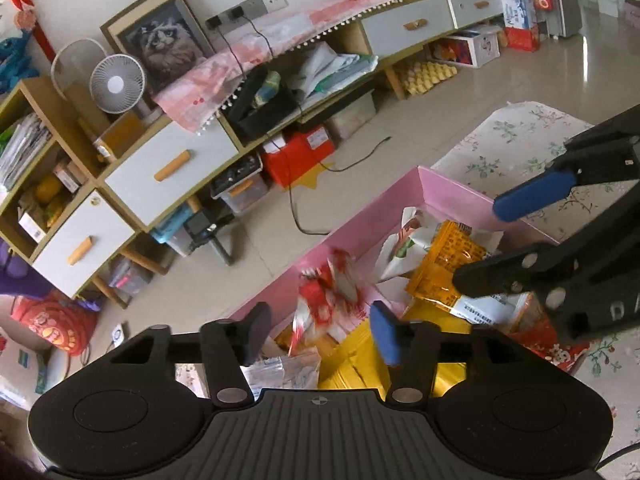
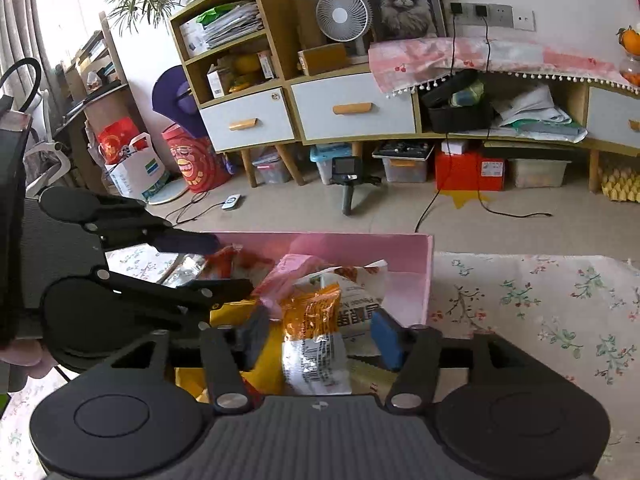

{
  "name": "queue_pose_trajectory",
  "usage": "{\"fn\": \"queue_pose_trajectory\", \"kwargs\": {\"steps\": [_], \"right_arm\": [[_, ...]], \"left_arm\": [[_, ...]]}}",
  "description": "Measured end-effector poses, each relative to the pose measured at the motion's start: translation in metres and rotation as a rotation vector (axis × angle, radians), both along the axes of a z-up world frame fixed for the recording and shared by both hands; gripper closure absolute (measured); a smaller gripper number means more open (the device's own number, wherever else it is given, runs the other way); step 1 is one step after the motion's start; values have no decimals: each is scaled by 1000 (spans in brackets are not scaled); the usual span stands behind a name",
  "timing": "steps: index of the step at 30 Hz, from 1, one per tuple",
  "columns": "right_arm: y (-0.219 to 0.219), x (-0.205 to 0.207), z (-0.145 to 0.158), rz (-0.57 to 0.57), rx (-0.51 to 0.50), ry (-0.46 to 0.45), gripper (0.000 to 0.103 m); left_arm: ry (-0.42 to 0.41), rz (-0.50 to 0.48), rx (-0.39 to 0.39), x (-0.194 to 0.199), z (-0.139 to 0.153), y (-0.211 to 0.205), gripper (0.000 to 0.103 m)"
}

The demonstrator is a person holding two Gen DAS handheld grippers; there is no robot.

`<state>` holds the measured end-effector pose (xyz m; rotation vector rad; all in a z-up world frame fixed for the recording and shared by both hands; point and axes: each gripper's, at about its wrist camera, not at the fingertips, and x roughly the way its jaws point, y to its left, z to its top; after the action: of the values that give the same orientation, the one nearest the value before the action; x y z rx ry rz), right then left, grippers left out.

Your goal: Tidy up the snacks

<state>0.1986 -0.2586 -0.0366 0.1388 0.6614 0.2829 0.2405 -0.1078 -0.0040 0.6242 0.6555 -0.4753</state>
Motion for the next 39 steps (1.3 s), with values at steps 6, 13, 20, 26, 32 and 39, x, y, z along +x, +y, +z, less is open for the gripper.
{"fn": "queue_pose_trajectory", "kwargs": {"steps": [6, 13, 20, 26, 32, 39], "right_arm": [[-10, -5, 8, -58, 23, 10, 49], [2, -28, 31, -73, -51, -1, 35], [18, -57, 46, -109, -122, 6, 25], [32, -86, 50, -127, -161, 24, 20], [44, -111, 52, -142, -224, 33, 18], [50, -140, 40, -169, -230, 58, 16]], "left_arm": [[13, 45, -20, -16, 11, 10, 35], [58, 151, -85, -45, 24, 29, 19], [103, 204, -105, -92, 25, 43, 9], [145, 273, -142, -125, 27, 54, 5], [151, 348, -164, -157, 27, 67, 5], [119, 419, -103, -181, 18, 73, 2]]}}
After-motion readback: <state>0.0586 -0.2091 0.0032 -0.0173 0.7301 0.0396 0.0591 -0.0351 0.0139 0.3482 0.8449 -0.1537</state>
